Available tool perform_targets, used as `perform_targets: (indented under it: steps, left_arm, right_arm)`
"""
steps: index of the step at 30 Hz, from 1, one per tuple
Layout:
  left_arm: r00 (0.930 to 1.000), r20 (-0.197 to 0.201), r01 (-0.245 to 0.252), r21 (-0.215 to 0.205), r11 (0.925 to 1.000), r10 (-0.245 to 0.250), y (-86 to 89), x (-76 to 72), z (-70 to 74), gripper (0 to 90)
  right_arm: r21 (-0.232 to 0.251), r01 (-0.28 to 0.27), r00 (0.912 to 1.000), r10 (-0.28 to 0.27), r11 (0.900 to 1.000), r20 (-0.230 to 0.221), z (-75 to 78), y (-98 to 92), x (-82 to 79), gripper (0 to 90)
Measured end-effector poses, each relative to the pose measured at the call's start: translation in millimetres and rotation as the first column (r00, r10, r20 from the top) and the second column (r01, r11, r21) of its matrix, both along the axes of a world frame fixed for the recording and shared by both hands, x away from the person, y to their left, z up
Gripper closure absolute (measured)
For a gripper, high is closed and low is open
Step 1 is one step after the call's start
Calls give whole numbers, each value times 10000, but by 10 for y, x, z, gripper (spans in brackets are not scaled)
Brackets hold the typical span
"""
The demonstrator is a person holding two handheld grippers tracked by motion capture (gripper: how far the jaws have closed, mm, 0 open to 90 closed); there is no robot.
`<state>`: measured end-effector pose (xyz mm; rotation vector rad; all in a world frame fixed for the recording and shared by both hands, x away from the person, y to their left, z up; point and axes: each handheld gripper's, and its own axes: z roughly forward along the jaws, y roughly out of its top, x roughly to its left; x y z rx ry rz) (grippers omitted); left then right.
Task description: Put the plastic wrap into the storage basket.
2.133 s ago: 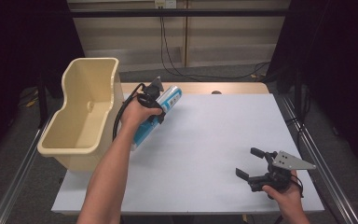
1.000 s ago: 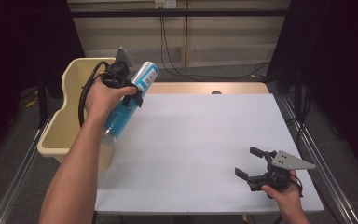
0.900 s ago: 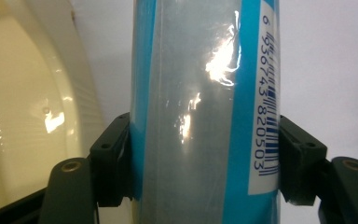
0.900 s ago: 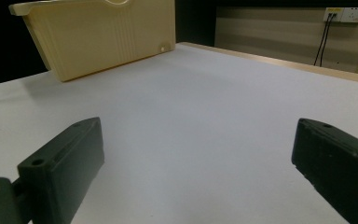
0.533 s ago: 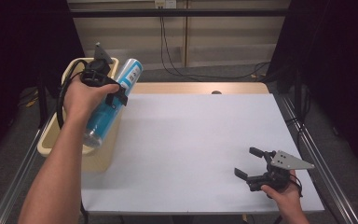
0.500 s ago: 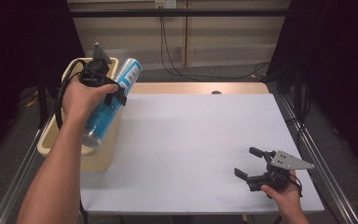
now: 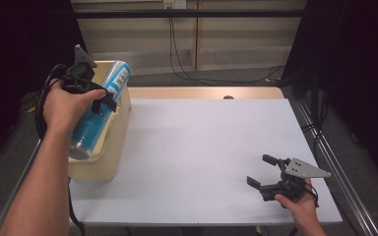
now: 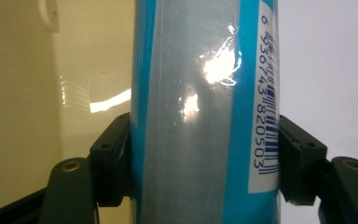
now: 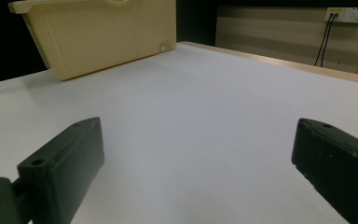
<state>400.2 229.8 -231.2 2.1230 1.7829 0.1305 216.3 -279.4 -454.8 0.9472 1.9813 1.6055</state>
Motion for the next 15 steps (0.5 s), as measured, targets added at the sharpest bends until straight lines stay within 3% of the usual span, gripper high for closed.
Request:
perform_targets:
  steps: [15]
  left_arm:
    - [9959,-190,-875,237,9959,879,349,-87,-147,322]
  right_arm:
    - [-25,-40,10000,40,10000,18,4,15,8,21]
